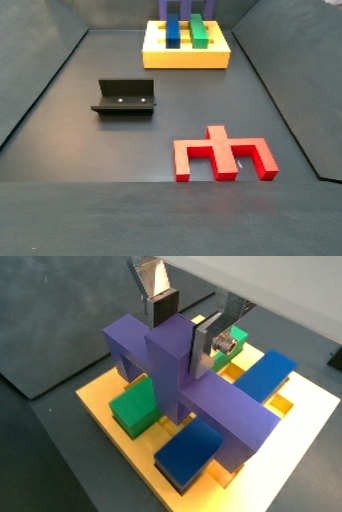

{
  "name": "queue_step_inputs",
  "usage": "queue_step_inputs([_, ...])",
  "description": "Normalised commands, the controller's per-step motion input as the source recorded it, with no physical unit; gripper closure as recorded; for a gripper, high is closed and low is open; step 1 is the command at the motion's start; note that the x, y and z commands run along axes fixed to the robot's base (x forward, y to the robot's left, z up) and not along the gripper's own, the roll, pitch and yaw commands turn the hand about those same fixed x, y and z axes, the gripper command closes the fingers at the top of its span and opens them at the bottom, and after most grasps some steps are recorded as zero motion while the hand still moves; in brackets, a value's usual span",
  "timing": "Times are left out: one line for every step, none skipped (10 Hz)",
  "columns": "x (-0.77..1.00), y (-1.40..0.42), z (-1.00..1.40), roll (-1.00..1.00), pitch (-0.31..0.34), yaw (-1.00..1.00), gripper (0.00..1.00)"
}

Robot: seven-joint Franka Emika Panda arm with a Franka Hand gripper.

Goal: Pick up the purple object. Move up. Move to above the board. Insert the purple object.
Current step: Insert the purple object.

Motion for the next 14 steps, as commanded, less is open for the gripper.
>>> queue_step_inputs([0.0,0.0,-0.29,0.0,-0.026,0.0,1.0])
queue_step_inputs([0.14,-0.06,-0.14,0.0,0.0,0.0,1.0])
queue_step_inputs([0.0,0.0,-0.22,0.0,-0.004,0.0,1.0])
queue_step_inputs([0.0,-0.01,-0.2,0.0,-0.009,0.0,1.0])
queue_step_inputs([0.01,-0.01,-0.19,0.0,-0.01,0.0,1.0])
queue_step_inputs([0.0,-0.02,-0.2,0.0,-0.014,0.0,1.0])
queue_step_inputs([0.06,0.0,-0.16,0.0,0.0,-0.03,1.0])
queue_step_inputs([0.12,0.0,-0.15,0.0,0.0,-0.08,1.0])
queue_step_inputs([0.13,0.0,-0.15,0.0,0.0,-0.09,1.0])
queue_step_inputs([0.05,-0.09,-0.09,-0.06,0.0,-0.09,1.0])
queue_step_inputs([-0.03,-0.1,-0.05,-0.09,0.0,-0.08,1.0])
queue_step_inputs([-0.05,-0.08,-0.03,-0.16,-0.004,-0.05,1.0])
queue_step_inputs([-0.01,-0.03,-0.09,-0.17,-0.019,-0.01,1.0])
queue_step_inputs([0.0,0.01,-0.24,-0.12,-0.041,0.0,1.0])
